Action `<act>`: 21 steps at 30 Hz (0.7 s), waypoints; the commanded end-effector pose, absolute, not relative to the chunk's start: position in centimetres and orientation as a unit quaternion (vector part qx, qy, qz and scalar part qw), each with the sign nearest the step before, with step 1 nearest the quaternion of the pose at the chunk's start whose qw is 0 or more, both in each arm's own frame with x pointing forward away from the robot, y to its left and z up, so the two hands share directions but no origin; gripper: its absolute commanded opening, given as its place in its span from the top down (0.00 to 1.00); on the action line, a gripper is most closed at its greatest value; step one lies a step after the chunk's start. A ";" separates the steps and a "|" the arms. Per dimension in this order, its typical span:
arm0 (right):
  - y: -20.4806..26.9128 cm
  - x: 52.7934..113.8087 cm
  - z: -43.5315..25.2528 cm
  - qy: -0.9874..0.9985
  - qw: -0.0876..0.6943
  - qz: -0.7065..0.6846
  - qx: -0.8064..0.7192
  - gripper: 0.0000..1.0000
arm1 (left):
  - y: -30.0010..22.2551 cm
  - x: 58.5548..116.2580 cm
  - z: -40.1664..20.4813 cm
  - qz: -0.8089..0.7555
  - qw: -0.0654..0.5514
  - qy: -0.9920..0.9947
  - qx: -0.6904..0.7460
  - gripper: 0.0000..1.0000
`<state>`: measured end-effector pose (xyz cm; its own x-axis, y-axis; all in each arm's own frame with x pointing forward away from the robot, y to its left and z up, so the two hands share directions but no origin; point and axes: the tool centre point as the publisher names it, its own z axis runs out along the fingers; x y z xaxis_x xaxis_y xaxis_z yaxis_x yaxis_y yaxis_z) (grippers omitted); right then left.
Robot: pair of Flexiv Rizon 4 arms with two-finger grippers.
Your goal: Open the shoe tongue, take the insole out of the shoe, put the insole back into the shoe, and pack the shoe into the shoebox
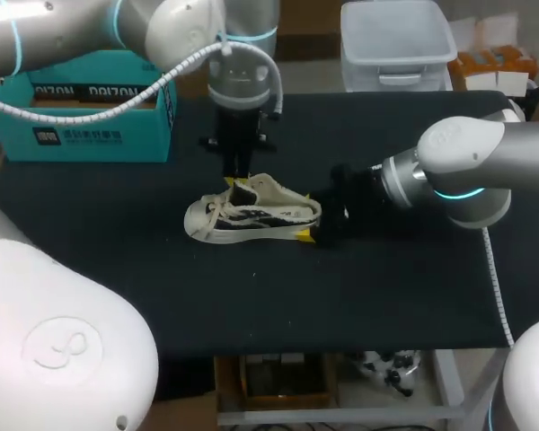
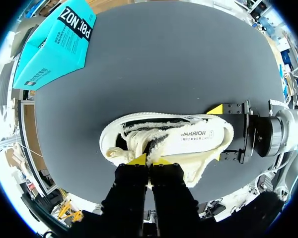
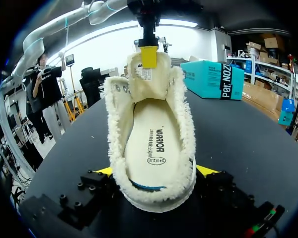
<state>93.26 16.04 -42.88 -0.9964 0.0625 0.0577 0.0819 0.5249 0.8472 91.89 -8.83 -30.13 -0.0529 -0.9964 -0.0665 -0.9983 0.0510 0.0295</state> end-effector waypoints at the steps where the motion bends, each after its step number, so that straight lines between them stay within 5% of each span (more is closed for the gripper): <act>1: 16.1 92.9 -43.4 -0.872 0.009 -0.487 -0.041 1.00 | -5.6 91.6 -30.7 -0.096 -0.099 0.726 -0.673 1.00; 21: 16.1 92.9 -43.4 -0.872 0.009 -0.487 -0.041 1.00 | -3.8 93.3 -31.8 -0.145 -0.168 0.768 -0.601 1.00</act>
